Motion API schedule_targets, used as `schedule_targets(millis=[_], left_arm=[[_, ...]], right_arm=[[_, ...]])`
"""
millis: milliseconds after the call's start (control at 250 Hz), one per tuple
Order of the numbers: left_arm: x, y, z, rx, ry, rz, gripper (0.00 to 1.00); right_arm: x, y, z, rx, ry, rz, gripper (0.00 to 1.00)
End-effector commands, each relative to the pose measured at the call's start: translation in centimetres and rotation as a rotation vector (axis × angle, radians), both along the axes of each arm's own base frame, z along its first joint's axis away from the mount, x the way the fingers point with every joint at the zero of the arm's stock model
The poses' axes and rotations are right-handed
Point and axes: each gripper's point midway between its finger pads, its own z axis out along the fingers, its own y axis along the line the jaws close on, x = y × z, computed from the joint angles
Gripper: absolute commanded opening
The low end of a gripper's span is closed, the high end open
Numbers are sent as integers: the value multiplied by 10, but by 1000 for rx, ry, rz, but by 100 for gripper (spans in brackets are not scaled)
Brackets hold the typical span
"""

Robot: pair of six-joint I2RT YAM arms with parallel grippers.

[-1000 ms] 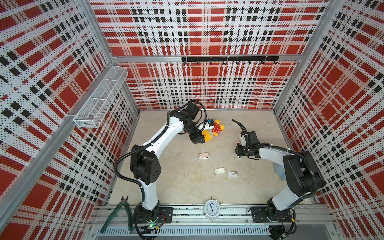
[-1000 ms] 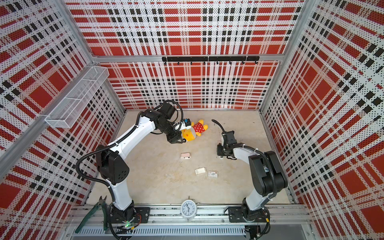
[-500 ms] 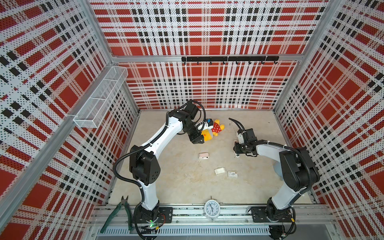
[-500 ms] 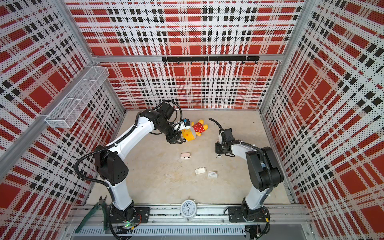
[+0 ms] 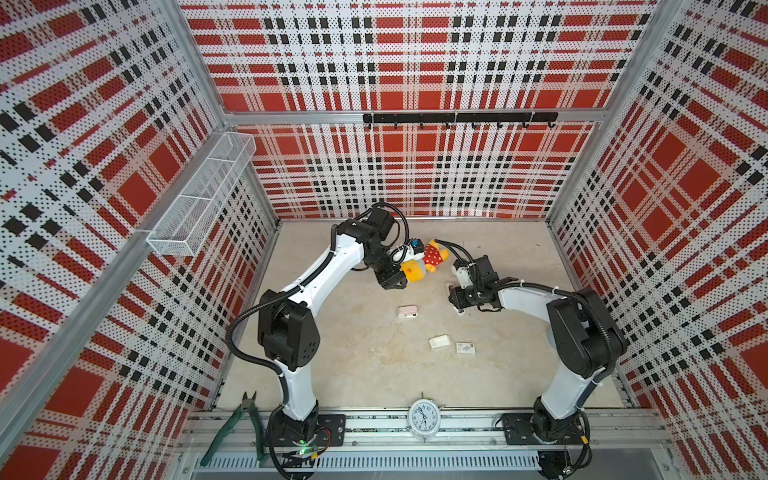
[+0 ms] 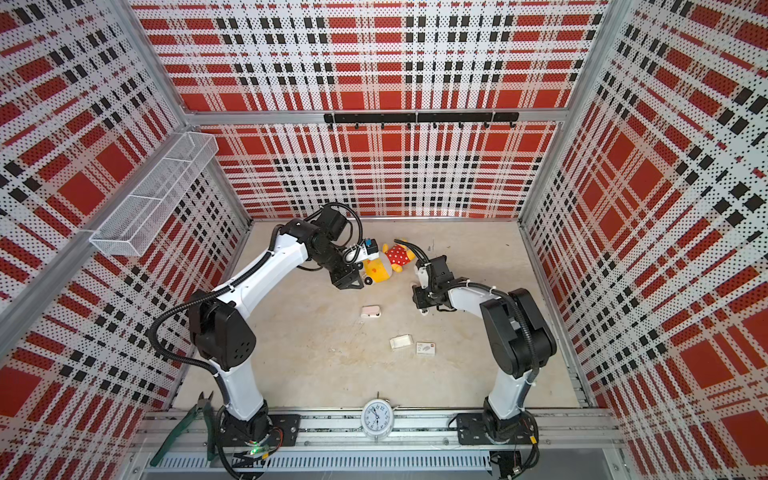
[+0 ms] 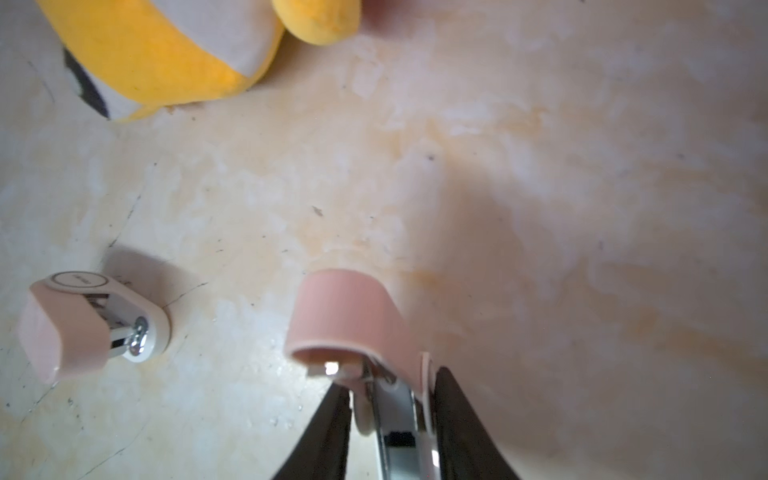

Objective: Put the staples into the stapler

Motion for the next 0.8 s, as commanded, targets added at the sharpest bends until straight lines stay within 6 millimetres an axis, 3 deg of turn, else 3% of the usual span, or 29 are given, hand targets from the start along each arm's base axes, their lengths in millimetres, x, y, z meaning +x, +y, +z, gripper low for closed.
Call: schedule_targets(millis=[0,124,276,356,480,668,800], left_arm=[[-5,1,15,-42,-19,-2,59],[-4,0,14,-48,-13,-2,59],[0,-7,13,-70,5,11,60],[6,-15,9,-63,10,38,60],[15,-28,3,-59,20,64,60],[24,-48,-5,-59,11,63,60],[22,-64,-13,-49,13,31,60]], right_arm=[[10,14,9,32,-49,66,39],[8,11,14,26,-61,60,43],[8,9,44,56,-106,23,47],[5,-2,61,39,-97,-41,46],[-17,-18,71,76,14,-136,41],[-63,-15,76,224,130,-188,36],[-83,-12,69,315,208,-242,30]])
